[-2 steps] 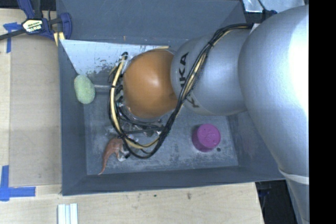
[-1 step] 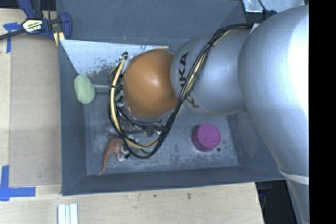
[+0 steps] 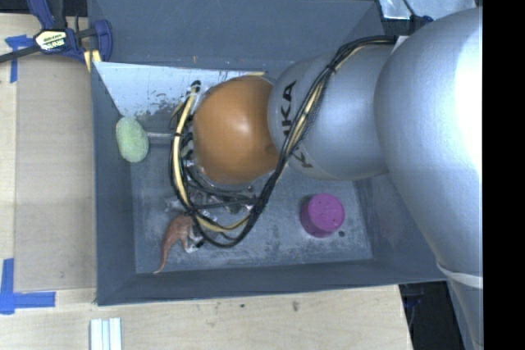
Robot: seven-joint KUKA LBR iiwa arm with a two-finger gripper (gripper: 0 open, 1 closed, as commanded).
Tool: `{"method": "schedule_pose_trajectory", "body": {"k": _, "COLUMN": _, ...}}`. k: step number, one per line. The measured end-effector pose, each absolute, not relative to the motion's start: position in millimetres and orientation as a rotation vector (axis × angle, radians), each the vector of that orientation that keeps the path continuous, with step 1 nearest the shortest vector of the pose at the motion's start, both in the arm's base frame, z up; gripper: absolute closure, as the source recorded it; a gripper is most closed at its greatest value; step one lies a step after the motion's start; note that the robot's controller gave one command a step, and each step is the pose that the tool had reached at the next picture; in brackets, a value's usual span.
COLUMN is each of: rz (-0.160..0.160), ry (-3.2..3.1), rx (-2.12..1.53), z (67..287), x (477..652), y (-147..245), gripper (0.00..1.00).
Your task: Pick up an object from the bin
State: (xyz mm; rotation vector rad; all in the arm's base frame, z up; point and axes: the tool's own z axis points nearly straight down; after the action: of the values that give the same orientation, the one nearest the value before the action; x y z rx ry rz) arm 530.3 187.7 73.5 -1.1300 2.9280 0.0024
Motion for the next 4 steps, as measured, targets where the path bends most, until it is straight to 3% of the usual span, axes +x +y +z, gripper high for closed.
{"method": "schedule_pose_trajectory", "body": {"k": 2, "rz": 0.001, "ry": 2.926, "rx": -1.127, "z": 102.1, "x": 531.6, "y": 188.1, "gripper": 1.00}}
{"method": "schedule_pose_trajectory", "body": {"k": 4, "rz": 0.001, "ry": 2.927, "rx": -1.128, "z": 114.3, "x": 531.4, "y": 188.1, "gripper": 1.00}}
